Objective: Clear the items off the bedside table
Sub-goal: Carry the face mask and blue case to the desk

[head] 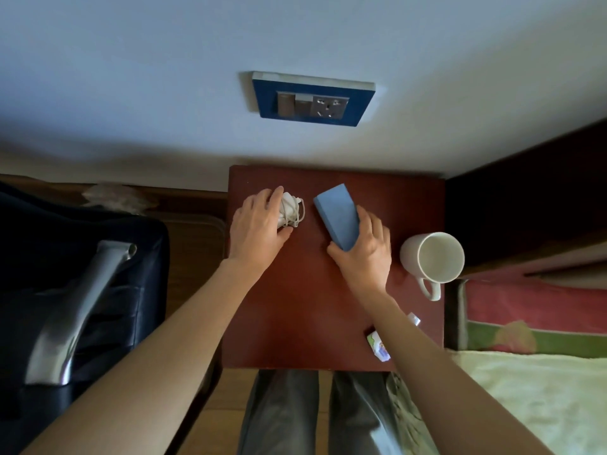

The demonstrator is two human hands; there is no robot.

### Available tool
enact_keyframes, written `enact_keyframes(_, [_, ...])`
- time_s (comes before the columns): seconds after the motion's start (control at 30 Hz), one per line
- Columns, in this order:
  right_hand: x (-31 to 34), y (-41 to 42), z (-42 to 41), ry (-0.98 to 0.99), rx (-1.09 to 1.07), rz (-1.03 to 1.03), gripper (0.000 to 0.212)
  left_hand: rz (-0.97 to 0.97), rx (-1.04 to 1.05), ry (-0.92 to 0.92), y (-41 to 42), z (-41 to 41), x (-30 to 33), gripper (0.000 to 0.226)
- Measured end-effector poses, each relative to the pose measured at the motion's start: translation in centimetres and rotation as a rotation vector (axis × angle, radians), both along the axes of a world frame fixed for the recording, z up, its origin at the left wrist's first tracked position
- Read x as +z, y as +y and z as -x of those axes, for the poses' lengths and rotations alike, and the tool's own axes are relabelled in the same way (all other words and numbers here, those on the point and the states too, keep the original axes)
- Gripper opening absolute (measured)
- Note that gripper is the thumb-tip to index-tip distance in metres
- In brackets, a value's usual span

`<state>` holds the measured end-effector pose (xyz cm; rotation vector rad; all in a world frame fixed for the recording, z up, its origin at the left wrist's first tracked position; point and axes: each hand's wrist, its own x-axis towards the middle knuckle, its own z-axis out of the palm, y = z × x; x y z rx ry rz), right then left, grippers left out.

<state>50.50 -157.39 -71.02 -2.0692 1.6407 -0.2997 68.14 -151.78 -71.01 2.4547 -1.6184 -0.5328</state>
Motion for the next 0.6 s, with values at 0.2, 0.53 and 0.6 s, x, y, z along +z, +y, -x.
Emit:
enact_keyframes(0.2, [1.2, 1.0, 1.0, -0.01, 0.034, 0.022, 0.077, 0.107, 0.11, 0.109, 0.1, 0.3, -0.9, 0.064])
enact_keyframes(0.53, [3.5, 1.2, 2.1, -0.054, 0.105, 0.014, 0.076, 0.186, 0.333, 0.266, 2.4, 1.9, -0.2, 0.056])
enact_keyframes(0.6, [4.5, 1.3, 2.2, -0.071, 0.145, 0.013, 0.077, 0.213, 0.394, 0.285, 3.7, 2.5, 0.7, 0.057])
